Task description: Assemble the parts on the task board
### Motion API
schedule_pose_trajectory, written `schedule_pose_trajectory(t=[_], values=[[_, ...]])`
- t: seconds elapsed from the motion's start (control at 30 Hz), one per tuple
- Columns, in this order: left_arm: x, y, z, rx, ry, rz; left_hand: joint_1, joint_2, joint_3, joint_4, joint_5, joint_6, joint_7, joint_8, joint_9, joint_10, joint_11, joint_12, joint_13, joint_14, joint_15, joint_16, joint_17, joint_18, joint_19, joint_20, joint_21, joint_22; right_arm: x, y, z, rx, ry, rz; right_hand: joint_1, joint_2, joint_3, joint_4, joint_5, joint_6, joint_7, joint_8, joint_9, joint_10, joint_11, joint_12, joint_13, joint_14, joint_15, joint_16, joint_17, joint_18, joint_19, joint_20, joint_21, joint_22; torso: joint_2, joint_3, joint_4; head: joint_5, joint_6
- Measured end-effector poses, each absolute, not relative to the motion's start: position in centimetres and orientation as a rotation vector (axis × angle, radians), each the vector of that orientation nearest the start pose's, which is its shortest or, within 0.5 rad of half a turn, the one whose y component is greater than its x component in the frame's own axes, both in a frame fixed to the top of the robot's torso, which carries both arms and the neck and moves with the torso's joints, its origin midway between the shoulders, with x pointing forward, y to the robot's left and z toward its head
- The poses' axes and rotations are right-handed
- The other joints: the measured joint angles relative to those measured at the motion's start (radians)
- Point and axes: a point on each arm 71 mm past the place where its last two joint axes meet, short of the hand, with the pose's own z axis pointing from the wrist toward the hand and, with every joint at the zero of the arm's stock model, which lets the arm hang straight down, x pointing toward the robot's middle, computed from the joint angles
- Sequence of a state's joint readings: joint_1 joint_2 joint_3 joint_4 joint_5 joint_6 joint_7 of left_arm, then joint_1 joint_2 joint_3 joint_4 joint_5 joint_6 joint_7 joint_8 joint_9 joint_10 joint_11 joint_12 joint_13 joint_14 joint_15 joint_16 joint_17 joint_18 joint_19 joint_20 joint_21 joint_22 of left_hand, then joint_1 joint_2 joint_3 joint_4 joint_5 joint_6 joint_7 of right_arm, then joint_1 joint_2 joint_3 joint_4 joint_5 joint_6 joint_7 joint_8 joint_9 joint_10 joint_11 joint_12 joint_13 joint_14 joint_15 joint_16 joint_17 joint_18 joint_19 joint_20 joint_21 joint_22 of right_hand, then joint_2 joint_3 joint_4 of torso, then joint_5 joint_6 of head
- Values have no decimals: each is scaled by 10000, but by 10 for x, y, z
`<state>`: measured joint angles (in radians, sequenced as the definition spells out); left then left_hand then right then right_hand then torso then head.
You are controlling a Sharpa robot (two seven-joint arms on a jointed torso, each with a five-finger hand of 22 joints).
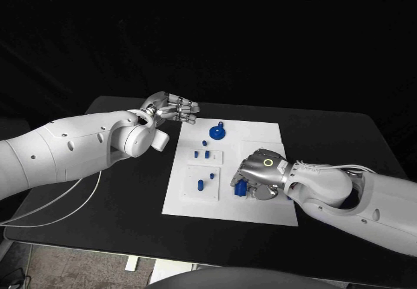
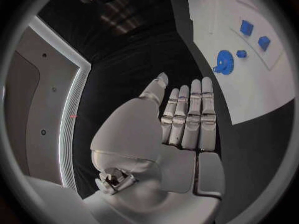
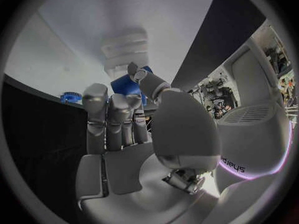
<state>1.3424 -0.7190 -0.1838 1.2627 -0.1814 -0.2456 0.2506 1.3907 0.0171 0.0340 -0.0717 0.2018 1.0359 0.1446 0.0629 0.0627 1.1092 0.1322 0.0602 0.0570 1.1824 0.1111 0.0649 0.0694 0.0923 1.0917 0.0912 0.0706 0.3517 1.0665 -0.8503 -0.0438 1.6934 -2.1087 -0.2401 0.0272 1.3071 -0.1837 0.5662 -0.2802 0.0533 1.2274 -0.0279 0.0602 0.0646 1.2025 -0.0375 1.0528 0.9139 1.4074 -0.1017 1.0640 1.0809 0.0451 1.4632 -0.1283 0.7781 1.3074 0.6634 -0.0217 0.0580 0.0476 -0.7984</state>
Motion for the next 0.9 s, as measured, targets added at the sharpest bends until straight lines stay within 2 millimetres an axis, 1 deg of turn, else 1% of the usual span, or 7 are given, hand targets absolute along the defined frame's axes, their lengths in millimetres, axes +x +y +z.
schedule_pose_trajectory(t=[0.17,0.27,0.33,0.4,0.5,0.57,0.9], values=[[543,223,-175,-8913,16018,-12885,0,0,0,0,0,0,0,0,0,0,0,0,0,0,0,0,0,0,0,0,0,0,405,-138,-229,-9203,14905,6337,0,0,0,0,1,-225,225,1,1,-72,-72,46,38,0,0,0,-30,0,0,0,-57,0,0,0,1,-20,-14],[543,223,-175,-8913,16019,-12885,0,0,0,0,0,0,0,0,0,0,0,0,0,0,0,0,0,0,0,0,0,1,406,-139,-231,-9204,14964,6294,1,1,0,0,1,-426,411,2,-1,-108,-108,46,54,0,0,-38,-46,0,0,0,-117,0,0,1,1,-21,-23],[543,223,-175,-8914,16019,-12884,0,0,0,0,0,0,0,0,0,0,0,0,0,0,0,0,0,0,0,0,0,1,407,-140,-232,-9204,15002,6264,1,1,0,0,2,-702,358,42,-1,-74,-151,46,54,-37,-37,-38,-63,0,0,0,-124,0,0,3,1,-22,-30],[543,223,-175,-8915,16020,-12883,0,0,0,0,0,0,0,0,0,0,0,0,0,0,0,0,0,0,0,0,0,1,407,-140,-232,-9203,15028,6244,1,2,0,0,2,-943,218,71,-4,-106,-182,46,54,-37,-37,-88,-79,0,0,0,-157,0,0,3,1,-27,-31],[543,223,-175,-8915,16021,-12883,0,0,0,0,0,0,0,0,0,0,0,0,0,0,0,0,0,0,0,0,0,1,408,-141,-234,-9203,15088,6202,29,-24,-51,18,2,-1207,127,44,-17,-113,-246,46,36,-73,-73,-93,-106,0,-2,-3,-197,0,0,2,-1,-30,-41],[543,223,-175,-8915,16022,-12884,0,0,0,0,0,0,0,0,0,0,0,0,0,0,0,0,0,0,0,0,0,1,408,-141,-234,-9204,15114,6190,41,-37,-99,8,2,-1371,3,44,-20,-89,-271,45,11,-73,-73,-127,-113,1,-36,-37,-197,0,0,2,-2,-31,-47],[543,223,-175,-8915,16035,-12888,0,0,0,0,0,0,0,0,0,0,0,0,0,0,0,0,0,0,0,0,0,-56,408,-141,-236,-9214,15194,6191,66,-61,-157,17,2,-1480,-40,45,-19,-123,-305,-1,-12,-40,-104,-126,-123,1,1,-74,-197,0,-4,2,-2,-35,-54]])
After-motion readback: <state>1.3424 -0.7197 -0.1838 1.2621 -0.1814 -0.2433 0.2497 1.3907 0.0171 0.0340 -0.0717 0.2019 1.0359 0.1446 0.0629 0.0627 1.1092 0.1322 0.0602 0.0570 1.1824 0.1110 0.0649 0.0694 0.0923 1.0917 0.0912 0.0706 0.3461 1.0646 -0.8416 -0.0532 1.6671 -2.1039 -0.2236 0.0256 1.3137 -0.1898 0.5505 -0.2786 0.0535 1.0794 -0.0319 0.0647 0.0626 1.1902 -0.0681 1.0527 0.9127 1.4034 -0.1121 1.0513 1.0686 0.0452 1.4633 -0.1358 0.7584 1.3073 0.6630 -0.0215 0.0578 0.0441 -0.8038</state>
